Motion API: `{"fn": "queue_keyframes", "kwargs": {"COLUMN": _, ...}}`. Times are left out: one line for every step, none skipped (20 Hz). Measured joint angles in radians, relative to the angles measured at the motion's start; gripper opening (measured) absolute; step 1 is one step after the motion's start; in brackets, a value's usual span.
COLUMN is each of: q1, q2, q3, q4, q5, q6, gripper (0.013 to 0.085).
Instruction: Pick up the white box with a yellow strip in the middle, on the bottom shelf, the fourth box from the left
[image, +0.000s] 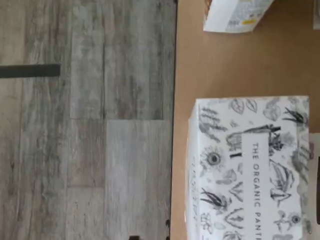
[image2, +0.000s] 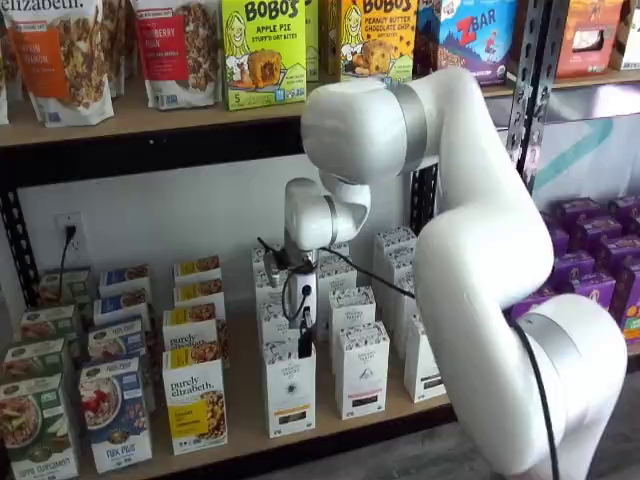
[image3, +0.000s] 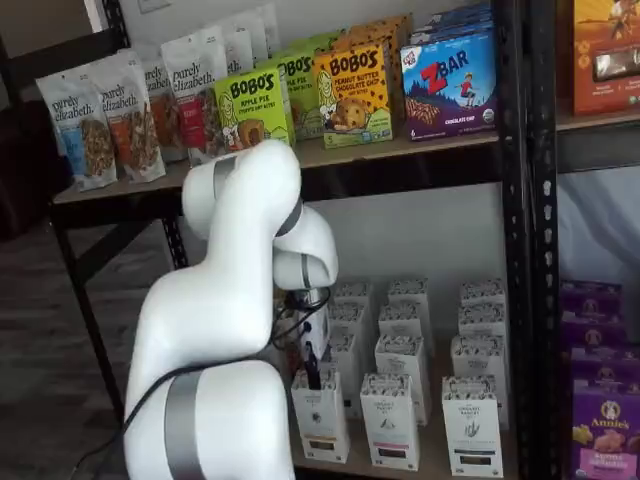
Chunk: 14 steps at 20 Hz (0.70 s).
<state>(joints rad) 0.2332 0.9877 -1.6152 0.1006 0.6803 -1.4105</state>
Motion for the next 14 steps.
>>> {"fn": "queue_keyframes", "kwargs": {"q1": -0.002, "q2": 0.01, "q3": -0.014, "q4": -0.003, "q5": 0.006, "q6": 0.001, "gripper": 0.085}}
{"fn": "queue_keyframes", "kwargs": {"q1": -0.003, "q2": 0.017, "q3": -0.025, "q4": -0.007, "q5": 0.01, "q6": 0.003, "gripper": 0.085}}
{"fn": "queue_keyframes", "kwargs": {"q1": -0.004, "q2": 0.026, "q3": -0.037, "q4": -0.011, "q5": 0.015, "q6": 0.005, "gripper": 0.085}}
{"fn": "queue_keyframes", "kwargs": {"q1": -0.005, "q2": 0.034, "q3": -0.048, "q4": -0.016, "q5": 0.02, "q6": 0.009, "gripper": 0.085}}
{"fn": "queue_keyframes", "kwargs": {"q1": -0.006, "q2": 0.041, "q3": -0.057, "q4": -0.021, "q5": 0.025, "q6": 0.013, "gripper": 0.085}}
{"fn": "queue_keyframes", "kwargs": {"q1": -0.006, "q2": 0.048, "q3": -0.065, "q4": -0.026, "q5": 0.031, "q6": 0.017, "gripper": 0.085}}
{"fn": "queue_keyframes", "kwargs": {"q1": -0.006, "q2": 0.052, "q3": -0.07, "q4": -0.029, "q5": 0.034, "q6": 0.02, "gripper": 0.085}}
{"fn": "queue_keyframes", "kwargs": {"q1": -0.005, "q2": 0.055, "q3": -0.074, "q4": -0.032, "q5": 0.036, "q6": 0.023, "gripper": 0.085}}
{"fn": "queue_keyframes", "kwargs": {"q1": -0.004, "q2": 0.059, "q3": -0.077, "q4": -0.035, "q5": 0.037, "q6": 0.025, "gripper": 0.085}}
{"fn": "queue_keyframes", "kwargs": {"q1": -0.004, "q2": 0.063, "q3": -0.08, "q4": -0.035, "q5": 0.037, "q6": 0.026, "gripper": 0.085}}
{"fn": "queue_keyframes", "kwargs": {"q1": -0.004, "q2": 0.067, "q3": -0.083, "q4": -0.035, "q5": 0.038, "q6": 0.026, "gripper": 0.085}}
{"fn": "queue_keyframes", "kwargs": {"q1": -0.003, "q2": 0.071, "q3": -0.087, "q4": -0.032, "q5": 0.039, "q6": 0.024, "gripper": 0.085}}
{"fn": "queue_keyframes", "kwargs": {"q1": -0.002, "q2": 0.075, "q3": -0.09, "q4": -0.031, "q5": 0.039, "q6": 0.024, "gripper": 0.085}}
{"fn": "queue_keyframes", "kwargs": {"q1": -0.002, "q2": 0.079, "q3": -0.093, "q4": -0.032, "q5": 0.038, "q6": 0.026, "gripper": 0.085}}
